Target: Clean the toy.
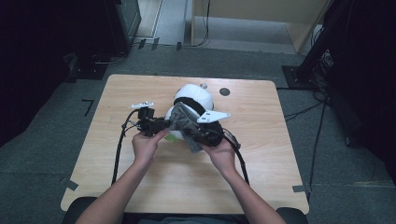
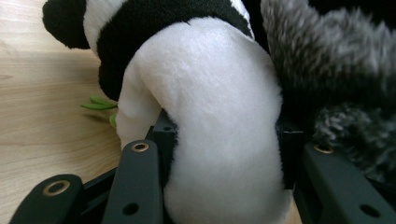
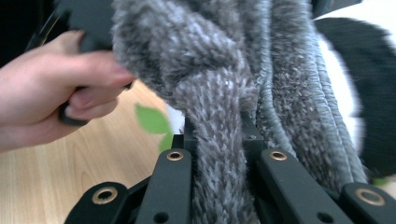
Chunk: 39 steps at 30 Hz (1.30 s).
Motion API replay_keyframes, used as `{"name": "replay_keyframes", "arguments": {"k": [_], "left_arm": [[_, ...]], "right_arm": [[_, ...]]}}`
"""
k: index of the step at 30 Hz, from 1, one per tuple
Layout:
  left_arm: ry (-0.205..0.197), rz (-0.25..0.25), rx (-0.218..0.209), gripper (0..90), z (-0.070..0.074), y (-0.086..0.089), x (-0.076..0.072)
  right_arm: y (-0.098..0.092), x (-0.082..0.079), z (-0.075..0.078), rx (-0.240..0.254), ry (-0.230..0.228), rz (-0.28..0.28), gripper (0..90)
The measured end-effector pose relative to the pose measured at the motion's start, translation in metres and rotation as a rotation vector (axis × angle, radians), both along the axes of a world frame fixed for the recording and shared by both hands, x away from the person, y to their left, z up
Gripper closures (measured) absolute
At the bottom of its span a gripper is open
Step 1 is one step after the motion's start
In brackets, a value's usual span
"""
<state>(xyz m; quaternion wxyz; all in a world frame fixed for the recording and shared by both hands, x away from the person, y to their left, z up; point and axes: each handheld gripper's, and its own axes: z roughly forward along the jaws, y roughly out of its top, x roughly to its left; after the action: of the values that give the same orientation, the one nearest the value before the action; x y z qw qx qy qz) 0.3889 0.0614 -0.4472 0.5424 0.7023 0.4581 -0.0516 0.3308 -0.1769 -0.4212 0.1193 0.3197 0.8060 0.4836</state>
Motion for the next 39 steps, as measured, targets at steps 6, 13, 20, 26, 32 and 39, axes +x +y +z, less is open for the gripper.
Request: {"name": "replay_keyframes", "arguments": {"k": [6,13,20,26,32,39], "left_arm": [[0.012,0.018,-0.019,57.2,0.000,0.004,0.001],[0.016,0.020,-0.045,57.2,0.002,0.004,0.001],[0.010,0.006,-0.064,57.1,0.004,0.005,-0.001],[0.017,0.007,-0.068,57.2,0.002,0.006,0.000],[0.018,-0.001,-0.106,57.3,0.004,0.014,0.001],[0.015,-0.002,-0.097,57.4,0.004,0.018,0.002]], "right_arm": [[0.023,-0.008,-0.014,-0.036,-0.011,0.069,80.8],[0.036,-0.008,-0.035,-0.122,-0.011,0.118,81.0],[0.033,-0.001,-0.053,-0.153,0.004,0.106,81.1],[0.028,0.003,-0.059,-0.198,-0.001,0.103,81.1],[0.011,0.016,-0.066,-0.207,0.044,0.038,80.9],[-0.006,0.023,-0.062,-0.215,0.058,-0.023,80.9]]}}
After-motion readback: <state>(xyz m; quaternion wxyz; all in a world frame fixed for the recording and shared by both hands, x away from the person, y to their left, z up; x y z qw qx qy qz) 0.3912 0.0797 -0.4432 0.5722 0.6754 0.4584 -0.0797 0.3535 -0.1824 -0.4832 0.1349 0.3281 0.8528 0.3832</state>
